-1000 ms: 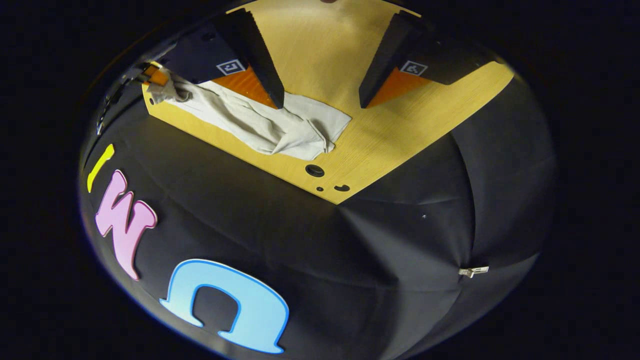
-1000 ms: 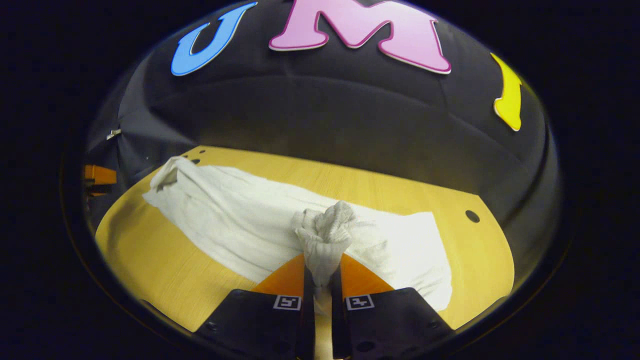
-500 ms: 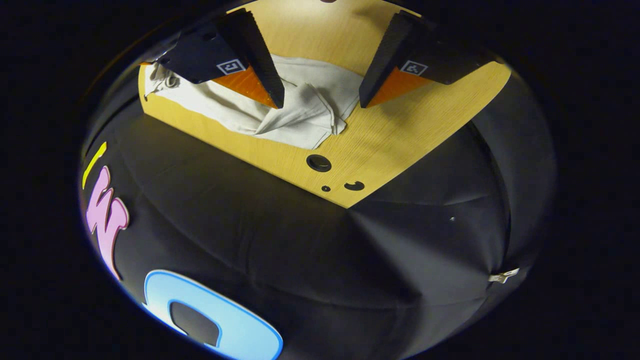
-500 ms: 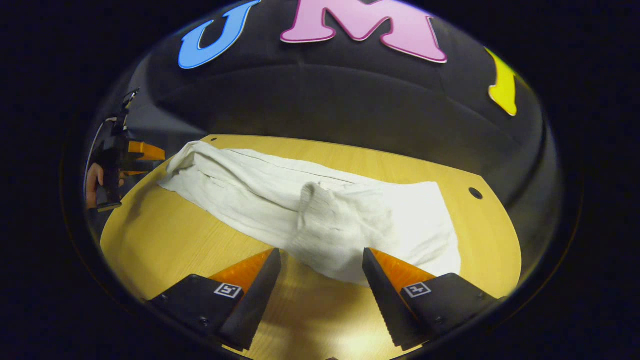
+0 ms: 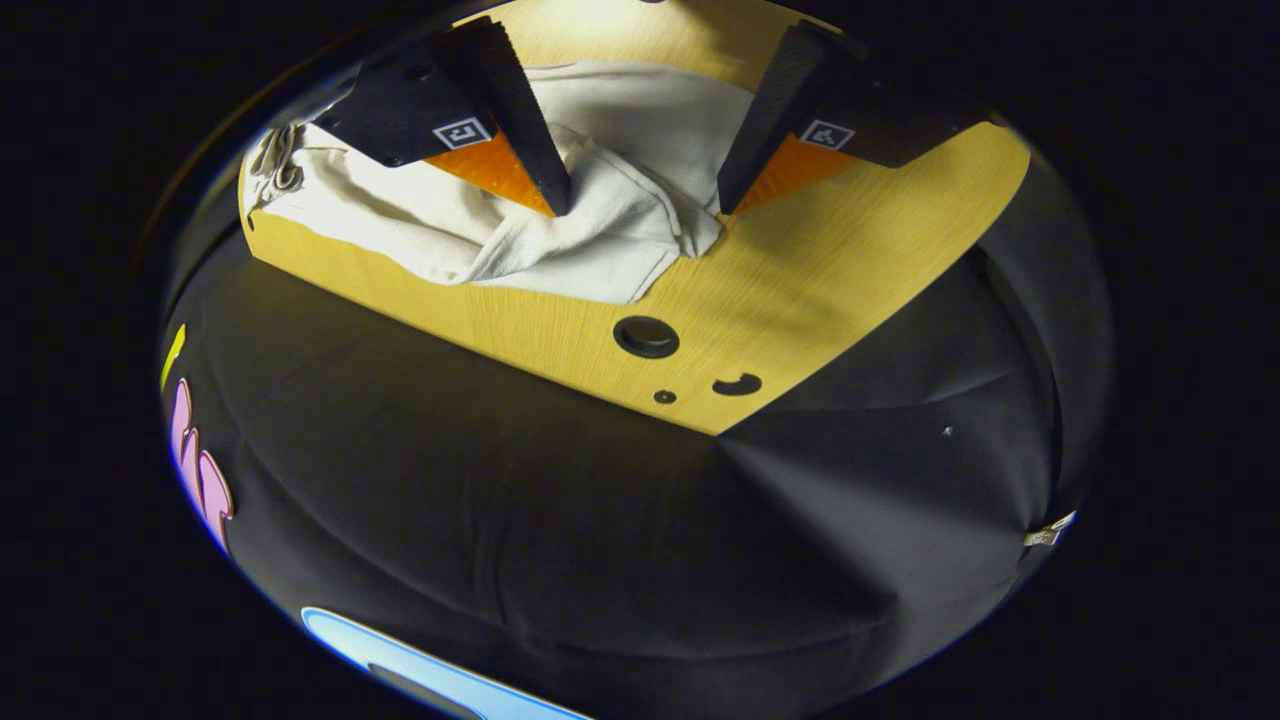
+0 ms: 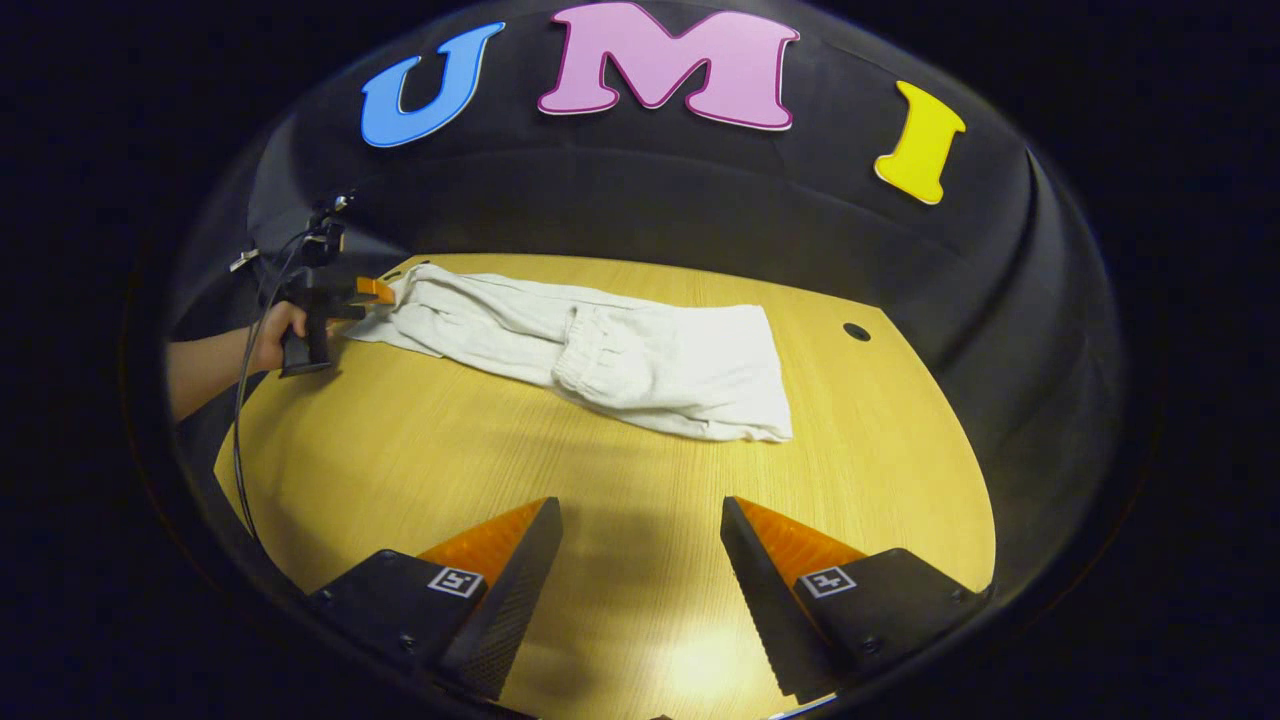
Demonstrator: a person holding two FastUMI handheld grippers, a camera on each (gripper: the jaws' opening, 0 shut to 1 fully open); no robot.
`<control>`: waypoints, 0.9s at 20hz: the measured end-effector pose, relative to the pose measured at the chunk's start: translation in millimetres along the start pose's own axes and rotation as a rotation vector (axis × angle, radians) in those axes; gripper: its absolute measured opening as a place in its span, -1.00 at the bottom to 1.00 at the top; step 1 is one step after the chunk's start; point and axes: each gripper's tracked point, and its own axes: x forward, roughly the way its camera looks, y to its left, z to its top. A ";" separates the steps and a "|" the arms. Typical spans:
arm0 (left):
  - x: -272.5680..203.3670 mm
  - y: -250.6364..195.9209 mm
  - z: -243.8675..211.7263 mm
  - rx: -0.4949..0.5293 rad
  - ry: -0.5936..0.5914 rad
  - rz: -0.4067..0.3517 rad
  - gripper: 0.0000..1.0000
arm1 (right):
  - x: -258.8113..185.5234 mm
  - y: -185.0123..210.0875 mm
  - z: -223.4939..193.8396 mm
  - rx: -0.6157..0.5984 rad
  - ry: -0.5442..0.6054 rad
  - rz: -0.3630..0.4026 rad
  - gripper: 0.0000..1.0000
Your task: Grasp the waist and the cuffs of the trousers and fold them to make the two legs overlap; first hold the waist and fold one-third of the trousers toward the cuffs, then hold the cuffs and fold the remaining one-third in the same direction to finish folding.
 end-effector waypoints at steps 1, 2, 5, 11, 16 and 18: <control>0.4 -1.3 0.6 0.022 -0.005 0.009 0.94 | -8.4 2.0 -2.9 0.014 0.009 0.002 0.96; 1.5 -4.1 -1.7 0.052 0.006 0.003 0.94 | -14.1 1.1 -4.8 0.026 0.014 -0.005 0.96; 9.4 -1.5 -14.2 0.252 0.087 0.049 0.92 | -33.9 -4.3 -6.0 0.045 0.019 -0.022 0.96; 7.5 -13.9 -15.9 0.257 0.090 0.037 0.60 | -58.1 -20.5 -8.5 0.061 0.028 -0.075 0.96; 5.0 -31.4 -20.6 0.325 0.088 0.017 -0.38 | -69.7 -30.5 -4.6 0.063 0.012 -0.116 0.96; 3.6 -34.6 -21.2 0.320 0.081 0.014 -0.55 | -70.9 -33.4 -3.8 0.060 0.009 -0.130 0.96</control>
